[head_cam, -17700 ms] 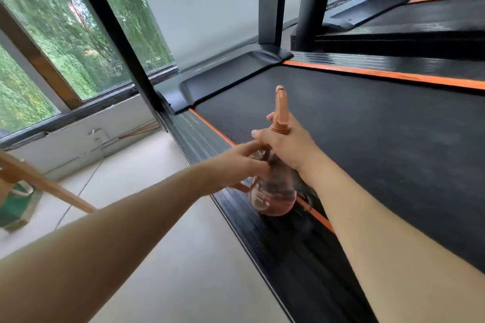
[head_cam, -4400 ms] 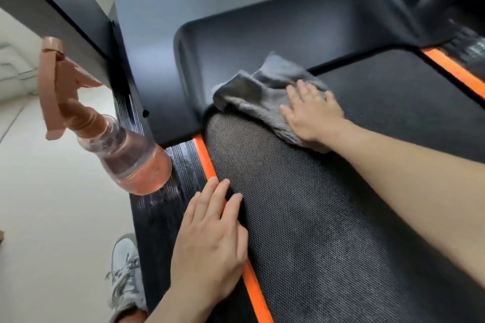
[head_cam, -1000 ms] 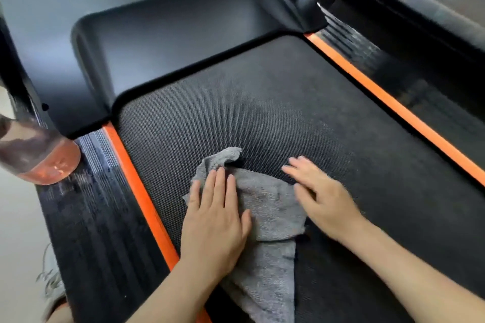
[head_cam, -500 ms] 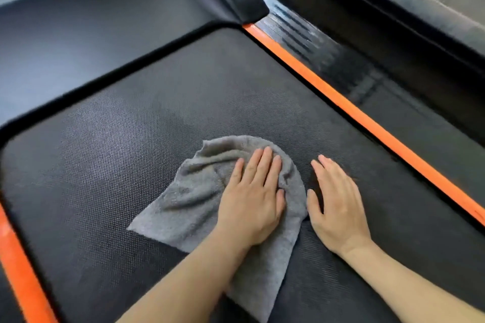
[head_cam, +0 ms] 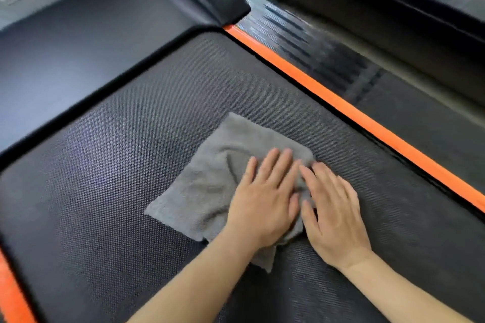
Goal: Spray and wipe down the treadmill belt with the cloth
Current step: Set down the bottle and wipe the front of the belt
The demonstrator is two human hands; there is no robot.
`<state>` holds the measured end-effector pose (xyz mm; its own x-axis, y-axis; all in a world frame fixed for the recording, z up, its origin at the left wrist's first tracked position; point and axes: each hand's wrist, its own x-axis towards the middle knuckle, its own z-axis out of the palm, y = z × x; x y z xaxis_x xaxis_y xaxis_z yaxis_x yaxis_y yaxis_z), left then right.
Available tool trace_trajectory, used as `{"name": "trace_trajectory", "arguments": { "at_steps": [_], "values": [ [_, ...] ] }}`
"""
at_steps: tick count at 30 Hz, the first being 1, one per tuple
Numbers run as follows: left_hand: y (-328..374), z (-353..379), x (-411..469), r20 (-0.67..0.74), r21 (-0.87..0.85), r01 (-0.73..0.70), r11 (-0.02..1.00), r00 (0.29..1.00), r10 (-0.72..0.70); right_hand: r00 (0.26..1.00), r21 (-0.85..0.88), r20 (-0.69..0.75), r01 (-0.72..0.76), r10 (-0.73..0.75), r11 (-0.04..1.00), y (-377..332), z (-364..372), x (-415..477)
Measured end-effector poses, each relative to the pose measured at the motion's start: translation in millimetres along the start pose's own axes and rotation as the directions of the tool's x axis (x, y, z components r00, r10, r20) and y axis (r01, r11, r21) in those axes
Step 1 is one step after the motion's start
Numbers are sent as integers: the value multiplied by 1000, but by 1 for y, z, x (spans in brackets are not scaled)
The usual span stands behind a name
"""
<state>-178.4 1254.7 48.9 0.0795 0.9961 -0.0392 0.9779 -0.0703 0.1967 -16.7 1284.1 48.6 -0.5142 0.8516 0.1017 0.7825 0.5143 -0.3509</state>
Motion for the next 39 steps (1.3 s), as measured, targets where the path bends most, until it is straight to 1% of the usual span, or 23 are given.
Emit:
{"name": "trace_trajectory", "arguments": {
  "at_steps": [2, 3, 4, 6, 8, 10, 11, 12, 13, 15, 17, 19, 20, 21, 22, 23, 25, 28, 31, 32, 33, 35, 39],
  "values": [
    [-12, -5, 1, 44, 7, -167, 986, 985, 166, 1000, 8, 0, 14, -14, 1000, 1, -1, 0],
    [-34, -9, 5, 38, 26, -144, 989, 989, 143, 1000, 5, -3, 22, -22, 1000, 0, -1, 1],
    [-57, -15, 9, 16, 51, -63, 997, 998, 62, 1000, -5, -8, 29, -29, 1000, 1, -1, 0],
    [-115, -29, 22, -37, 100, 209, 973, 978, -207, 1000, -21, -18, 25, -25, 999, 0, 1, 0],
    [-160, -48, 35, 9, 86, 460, 884, 887, -462, 1000, -52, -12, 28, -28, 998, -4, 0, 0],
    [-169, -50, 50, 17, 28, 554, 832, 832, -555, 1000, -86, 18, 24, -23, 996, -5, 2, 3],
    [-157, -46, 56, 0, 15, 550, 835, 835, -550, 999, -106, 32, 24, -21, 994, -5, 2, 4],
    [-136, -40, 59, -19, 20, 504, 863, 864, -504, 999, -121, 47, 18, -12, 993, -6, 3, 3],
    [-109, -31, 60, -45, 24, 404, 914, 914, -403, 999, -127, 55, 5, 2, 992, -6, 3, 2],
    [-48, -14, 53, -30, 30, 78, 997, 997, -77, 999, -115, 46, -22, 27, 993, -5, 2, 3],
    [-9, -6, 46, 67, 29, -201, 979, 978, 198, 999, -89, 34, -35, 39, 995, -3, 1, 5],
    [-20, -10, 45, 104, 41, -271, 962, 959, 266, 999, -94, 43, -2, 6, 996, -2, 0, 5],
    [-39, -15, 42, 75, 50, -227, 973, 972, 223, 999, -97, 44, 9, -5, 995, -3, -1, 5],
    [-62, -20, 37, 50, 57, -127, 990, 991, 124, 999, -102, 52, 9, -3, 995, -1, -3, 4],
    [-86, -25, 33, 33, 55, 23, 998, 999, -25, 998, -107, 56, -5, 11, 994, 4, -6, 4],
    [-121, -35, 16, 13, 87, 202, 976, 979, -204, 999, -98, 51, -2, 7, 995, -3, -2, 4],
    [-163, -42, -8, -6, 84, 451, 889, 892, -452, 999, -127, 41, -25, 31, 992, 8, -6, 4],
    [-208, -56, -76, -8, 84, 663, 743, 746, -665, 998, -105, 61, 13, -7, 994, -3, -2, 4],
    [-215, -56, -121, -1, 51, 772, 633, 634, -773, 998, -112, 56, -13, 19, 994, -8, 1, 5],
    [-206, -52, -128, -6, 50, 779, 625, 626, -780, 998, -114, 54, -15, 21, 993, -8, 2, 6],
    [-192, -47, -134, -15, 50, 772, 633, 635, -773, 997, -109, 65, -22, 29, 994, -8, 0, 7],
    [-149, -39, -143, -15, 51, 719, 693, 694, -720, 996, -130, 76, -31, 41, 991, -9, -3, 10],
    [-66, -19, -171, 61, 32, 411, 911, 909, -412, 987, -183, 137, -56, 82, 982, -10, -5, 8]
  ]
}}
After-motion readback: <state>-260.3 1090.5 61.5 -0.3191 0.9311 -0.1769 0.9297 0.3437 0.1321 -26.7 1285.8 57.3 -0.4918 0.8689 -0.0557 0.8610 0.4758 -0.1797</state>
